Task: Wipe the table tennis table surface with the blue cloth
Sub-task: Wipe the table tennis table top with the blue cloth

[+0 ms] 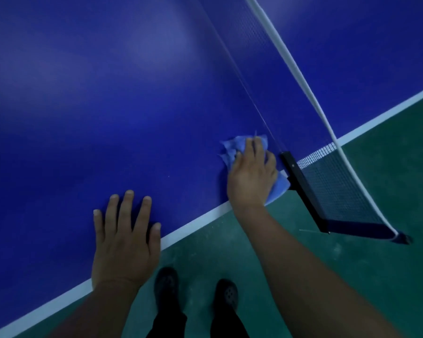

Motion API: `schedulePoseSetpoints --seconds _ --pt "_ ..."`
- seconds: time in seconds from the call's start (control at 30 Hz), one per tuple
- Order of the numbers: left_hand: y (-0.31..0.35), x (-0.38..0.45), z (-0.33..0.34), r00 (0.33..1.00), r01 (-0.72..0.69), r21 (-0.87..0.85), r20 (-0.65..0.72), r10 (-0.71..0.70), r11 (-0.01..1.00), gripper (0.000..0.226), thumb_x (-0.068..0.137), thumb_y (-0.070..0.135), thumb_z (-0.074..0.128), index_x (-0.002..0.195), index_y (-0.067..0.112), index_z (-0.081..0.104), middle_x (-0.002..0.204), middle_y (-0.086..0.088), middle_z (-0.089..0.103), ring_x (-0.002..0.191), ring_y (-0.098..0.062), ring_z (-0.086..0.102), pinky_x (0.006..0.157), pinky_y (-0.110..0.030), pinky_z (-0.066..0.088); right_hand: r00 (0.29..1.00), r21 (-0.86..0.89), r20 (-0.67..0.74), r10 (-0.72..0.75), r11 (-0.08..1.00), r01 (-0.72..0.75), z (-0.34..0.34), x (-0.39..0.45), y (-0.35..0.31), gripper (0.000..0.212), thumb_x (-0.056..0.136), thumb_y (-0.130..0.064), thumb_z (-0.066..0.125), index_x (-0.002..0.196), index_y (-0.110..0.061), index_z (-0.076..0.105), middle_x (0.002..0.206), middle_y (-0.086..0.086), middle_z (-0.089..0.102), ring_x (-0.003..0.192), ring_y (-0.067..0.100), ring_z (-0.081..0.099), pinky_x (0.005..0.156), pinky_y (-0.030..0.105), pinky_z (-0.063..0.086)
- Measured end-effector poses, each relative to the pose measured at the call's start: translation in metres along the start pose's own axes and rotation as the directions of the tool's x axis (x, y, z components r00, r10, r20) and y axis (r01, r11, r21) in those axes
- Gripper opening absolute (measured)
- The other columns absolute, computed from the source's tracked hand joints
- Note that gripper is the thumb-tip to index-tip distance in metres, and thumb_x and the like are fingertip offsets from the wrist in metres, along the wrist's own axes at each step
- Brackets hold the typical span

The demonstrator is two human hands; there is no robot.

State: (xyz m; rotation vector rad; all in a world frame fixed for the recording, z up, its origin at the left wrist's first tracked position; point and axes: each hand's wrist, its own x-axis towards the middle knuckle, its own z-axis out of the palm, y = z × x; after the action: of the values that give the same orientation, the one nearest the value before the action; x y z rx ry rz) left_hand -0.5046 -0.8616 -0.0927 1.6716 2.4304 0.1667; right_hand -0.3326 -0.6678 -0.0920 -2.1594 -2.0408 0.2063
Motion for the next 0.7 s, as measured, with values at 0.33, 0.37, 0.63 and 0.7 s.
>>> schedulePoseSetpoints --seconds 0.33,0.37,0.63,0.7 --pt "-0.003 -0.002 -0.002 0.999 -0.031 -0.037 0.007 0.032 0.999 0.061 0.1 0.042 0.028 0.149 0.008 0.043 0.155 -0.022 0.034 0.147 -0.044 0.021 0.12 -0.063 0.01 0.988 0.143 -0.078 0.133 0.982 -0.121 -0.053 -0.069 0.093 0.048 0.092 -0.034 0.035 0.117 -0.003 0.061 0.117 0.014 0.062 0.105 0.032 0.055 0.087 0.039 0.041" --pt "-0.002 -0.002 -0.002 0.999 -0.034 -0.038 0.005 0.035 0.999 0.061 0.1 0.042 0.028 0.149 0.008 0.043 0.155 -0.023 0.033 0.147 -0.044 0.021 0.12 -0.062 0.01 0.986 0.22 -0.123 0.112 0.972 -0.083 -0.056 -0.064 0.071 0.046 0.096 -0.038 0.038 0.121 -0.007 0.062 0.121 0.008 0.061 0.111 0.024 0.054 0.095 0.037 0.042" --pt "-0.003 -0.002 0.0 0.999 -0.042 -0.045 -0.009 0.042 0.998 0.062 0.1 0.042 0.028 0.149 0.007 0.041 0.155 -0.023 0.032 0.147 -0.043 0.019 0.121 -0.059 0.006 0.997 -0.046 0.073 0.002 0.999 0.001 -0.015 -0.003 0.042 0.047 0.089 -0.006 0.063 0.135 -0.006 0.054 0.142 0.008 0.051 0.115 0.03 0.052 0.094 0.032 0.039" --pt "-0.004 -0.003 0.0 0.999 -0.046 -0.049 -0.007 0.046 0.998 0.061 0.1 0.042 0.028 0.149 0.007 0.042 0.155 -0.023 0.033 0.147 -0.043 0.02 0.12 -0.06 0.007 0.99 -0.106 0.115 0.076 0.992 -0.063 -0.031 -0.026 0.074 0.045 0.09 -0.014 0.064 0.133 -0.007 0.054 0.139 0.007 0.052 0.115 0.028 0.051 0.096 0.033 0.038"
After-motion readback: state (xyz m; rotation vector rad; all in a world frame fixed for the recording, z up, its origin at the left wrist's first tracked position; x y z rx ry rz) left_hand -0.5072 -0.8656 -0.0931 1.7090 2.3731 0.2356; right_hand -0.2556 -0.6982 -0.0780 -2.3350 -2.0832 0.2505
